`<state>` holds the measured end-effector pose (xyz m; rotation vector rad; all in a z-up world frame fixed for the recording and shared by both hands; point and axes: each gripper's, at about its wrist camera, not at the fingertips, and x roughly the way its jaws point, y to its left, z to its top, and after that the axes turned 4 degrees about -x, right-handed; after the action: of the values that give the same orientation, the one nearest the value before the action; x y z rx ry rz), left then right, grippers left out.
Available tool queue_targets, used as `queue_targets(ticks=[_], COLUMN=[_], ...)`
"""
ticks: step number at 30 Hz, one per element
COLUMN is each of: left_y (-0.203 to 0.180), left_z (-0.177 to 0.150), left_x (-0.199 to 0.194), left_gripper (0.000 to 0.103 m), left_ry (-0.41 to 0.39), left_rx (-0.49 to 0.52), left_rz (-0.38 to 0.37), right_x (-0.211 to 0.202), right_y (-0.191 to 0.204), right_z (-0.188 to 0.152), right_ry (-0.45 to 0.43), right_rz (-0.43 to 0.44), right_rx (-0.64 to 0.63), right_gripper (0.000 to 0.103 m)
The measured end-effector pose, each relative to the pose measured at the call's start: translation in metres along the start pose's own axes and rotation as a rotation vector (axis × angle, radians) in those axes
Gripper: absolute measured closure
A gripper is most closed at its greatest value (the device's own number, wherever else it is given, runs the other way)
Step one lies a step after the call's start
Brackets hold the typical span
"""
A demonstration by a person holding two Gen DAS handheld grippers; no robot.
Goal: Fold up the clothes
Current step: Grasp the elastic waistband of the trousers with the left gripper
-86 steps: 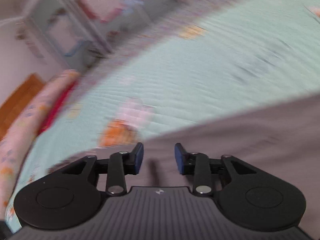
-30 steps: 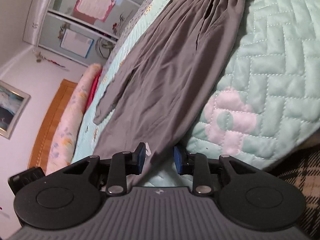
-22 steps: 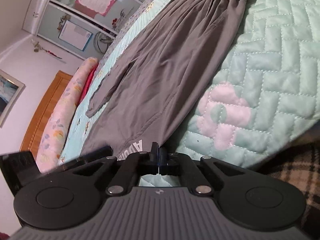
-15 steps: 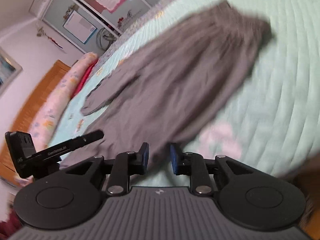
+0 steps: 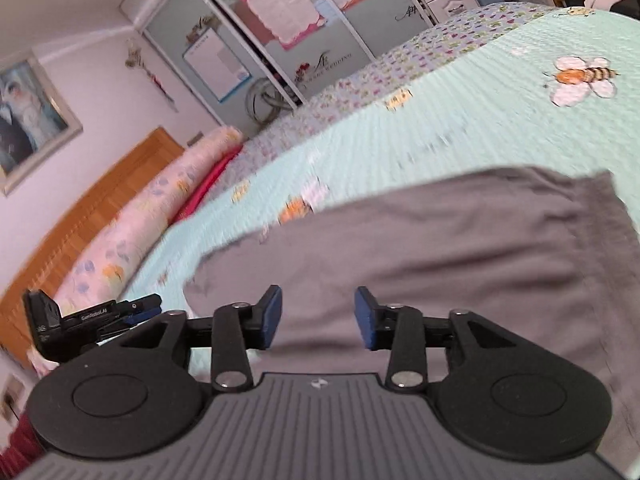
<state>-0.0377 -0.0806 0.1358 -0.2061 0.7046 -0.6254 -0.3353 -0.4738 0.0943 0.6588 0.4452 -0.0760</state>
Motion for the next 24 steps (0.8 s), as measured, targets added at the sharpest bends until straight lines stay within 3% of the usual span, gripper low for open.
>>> queue_targets(ticks=[5,9,14,17,24], left_y=[0.038,0.084,0.148,0.17,0.182], left_z=[0.075,0.115,0.123,0.122,0.123], left_x=[0.038,0.077,0.13,0.149,0.186], left_gripper=[0.043,0.039,0.039,0.039,0.039], left_ry=[0.0,0.04,0.132,0.128,0.186], left_rx=[0.067,0.067,-0.012,-0.027,0.02], left_rz=[0.085,0.137,0.158,0.119,0.009], right_x=[0.043,0.085,0.139,0.169,0.22], right_y=[0.022,0.04,0.04,0.041,0.057], right_z=[0.021,0.015,-0.017,-0.04,-0.071], right_ry=[0.011,0.063,0.149,0.208,0.279], right_rz=[0.066,0.122,0.261,0.355,0.45], right_rx=[-0.013,-0.032,0.061,0.112,0.201], right_gripper=[0.049,0.043,0.043,0.043,0.042])
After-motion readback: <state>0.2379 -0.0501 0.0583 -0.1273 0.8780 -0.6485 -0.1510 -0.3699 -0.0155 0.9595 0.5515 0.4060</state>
